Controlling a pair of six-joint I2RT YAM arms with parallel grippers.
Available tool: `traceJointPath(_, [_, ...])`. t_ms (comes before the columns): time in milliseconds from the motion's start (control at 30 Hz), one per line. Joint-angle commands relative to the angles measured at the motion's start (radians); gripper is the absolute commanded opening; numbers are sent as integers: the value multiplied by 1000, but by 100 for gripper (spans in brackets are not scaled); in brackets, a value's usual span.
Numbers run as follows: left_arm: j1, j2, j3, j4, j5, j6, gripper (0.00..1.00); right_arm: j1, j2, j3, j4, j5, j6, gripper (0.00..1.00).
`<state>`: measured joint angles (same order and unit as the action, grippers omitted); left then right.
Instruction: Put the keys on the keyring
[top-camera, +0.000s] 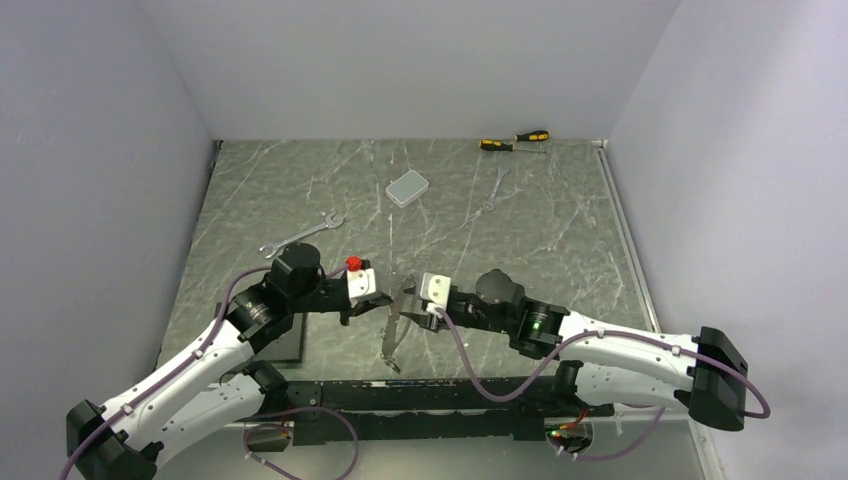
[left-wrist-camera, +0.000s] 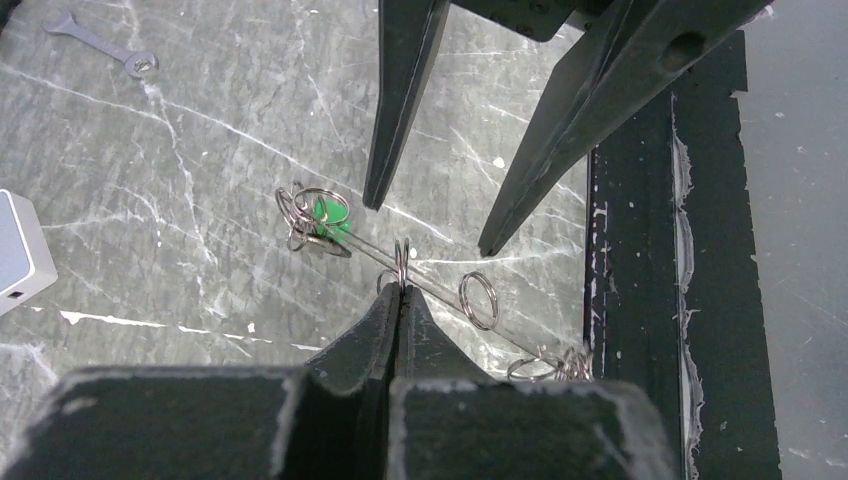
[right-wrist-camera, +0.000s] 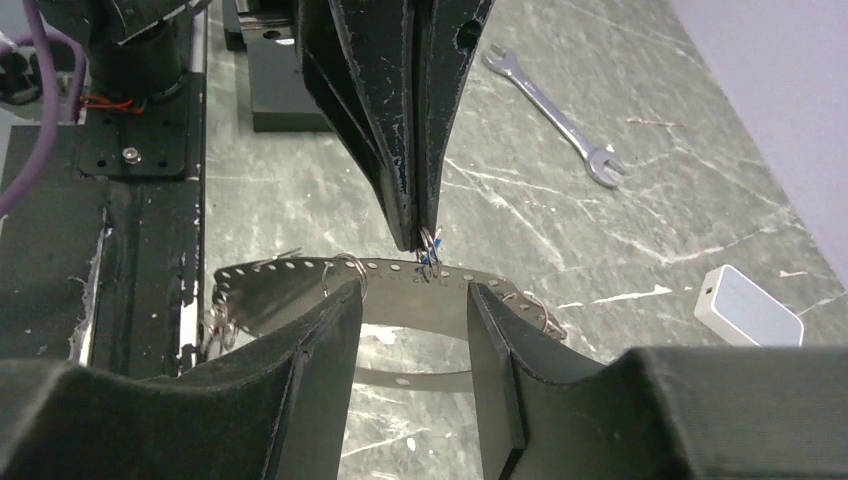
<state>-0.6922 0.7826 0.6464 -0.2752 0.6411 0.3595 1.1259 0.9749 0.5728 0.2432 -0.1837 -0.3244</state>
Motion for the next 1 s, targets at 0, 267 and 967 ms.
traceJointPath(0, [4, -10, 47, 20, 2, 21, 0, -3, 47, 89, -11, -9, -35, 45])
traceJointPath(267, [3, -3, 52, 4, 10, 26, 0, -3, 103, 108, 34, -30, -34, 37])
traceJointPath(967, [4, -69, 20, 60, -5, -9, 27, -3, 50, 36, 165, -31, -44, 0])
